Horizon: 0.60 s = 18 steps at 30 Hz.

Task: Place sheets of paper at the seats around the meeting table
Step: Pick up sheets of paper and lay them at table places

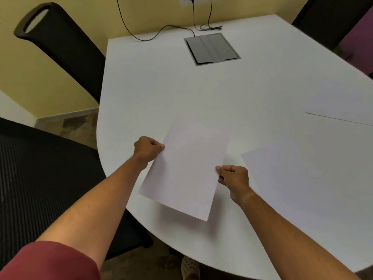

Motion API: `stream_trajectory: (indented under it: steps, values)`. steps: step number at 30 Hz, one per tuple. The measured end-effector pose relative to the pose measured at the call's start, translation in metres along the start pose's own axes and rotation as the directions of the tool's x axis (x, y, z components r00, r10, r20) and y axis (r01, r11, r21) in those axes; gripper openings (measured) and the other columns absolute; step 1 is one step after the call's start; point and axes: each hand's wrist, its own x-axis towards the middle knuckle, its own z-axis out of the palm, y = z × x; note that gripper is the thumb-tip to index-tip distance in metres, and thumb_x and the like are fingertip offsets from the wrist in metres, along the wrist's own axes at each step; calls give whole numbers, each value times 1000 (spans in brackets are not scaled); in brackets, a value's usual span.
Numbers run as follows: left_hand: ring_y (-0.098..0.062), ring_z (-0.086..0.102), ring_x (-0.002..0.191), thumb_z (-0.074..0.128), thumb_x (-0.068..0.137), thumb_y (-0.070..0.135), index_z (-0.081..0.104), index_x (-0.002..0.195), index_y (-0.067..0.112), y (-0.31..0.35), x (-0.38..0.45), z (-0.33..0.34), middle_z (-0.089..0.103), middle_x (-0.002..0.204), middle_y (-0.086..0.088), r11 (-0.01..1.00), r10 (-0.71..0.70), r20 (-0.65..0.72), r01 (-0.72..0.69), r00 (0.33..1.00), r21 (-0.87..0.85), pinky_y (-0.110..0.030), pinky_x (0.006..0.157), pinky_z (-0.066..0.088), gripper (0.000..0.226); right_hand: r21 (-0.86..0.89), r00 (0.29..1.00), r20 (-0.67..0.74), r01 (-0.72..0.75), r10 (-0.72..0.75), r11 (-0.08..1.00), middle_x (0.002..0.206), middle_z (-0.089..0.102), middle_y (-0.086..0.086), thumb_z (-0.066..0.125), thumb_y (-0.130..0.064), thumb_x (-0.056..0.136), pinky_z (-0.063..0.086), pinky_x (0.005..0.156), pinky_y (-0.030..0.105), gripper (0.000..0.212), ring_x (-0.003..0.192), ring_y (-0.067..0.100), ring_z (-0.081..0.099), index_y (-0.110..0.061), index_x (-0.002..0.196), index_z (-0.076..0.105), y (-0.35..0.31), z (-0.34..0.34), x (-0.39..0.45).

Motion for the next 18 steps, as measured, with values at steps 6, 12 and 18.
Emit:
stream_trajectory:
  steps: [6, 12, 18]
  values:
    - [-7, 59, 68, 77, 81, 13, 73, 73, 11, -6, 67, -14, 68, 75, 2, 993, 26, 53, -32, 998, 116, -19, 62, 45, 10, 43, 994, 46, -103, 101, 994, 90, 73, 12, 78, -8, 82, 60, 70, 30, 12, 80, 22, 71, 1, 89, 73, 7, 46, 25]
    - [-10, 61, 75, 75, 83, 9, 76, 86, 5, -22, 126, -16, 70, 86, -3, 977, 45, 80, -61, 996, 203, -19, 65, 45, 5, 98, 974, 65, -223, 217, 970, 86, 72, 13, 80, -5, 79, 60, 67, 28, 11, 73, 19, 70, 1, 84, 72, 22, 91, 49]
    - [-9, 60, 64, 78, 80, 14, 75, 79, 8, -34, 168, -7, 68, 74, 2, 965, 31, 80, -51, 996, 257, -18, 54, 46, 6, 124, 954, 37, -300, 298, 946, 80, 71, 14, 79, -2, 79, 61, 68, 31, 12, 70, 22, 72, 1, 72, 69, 33, 120, 62]
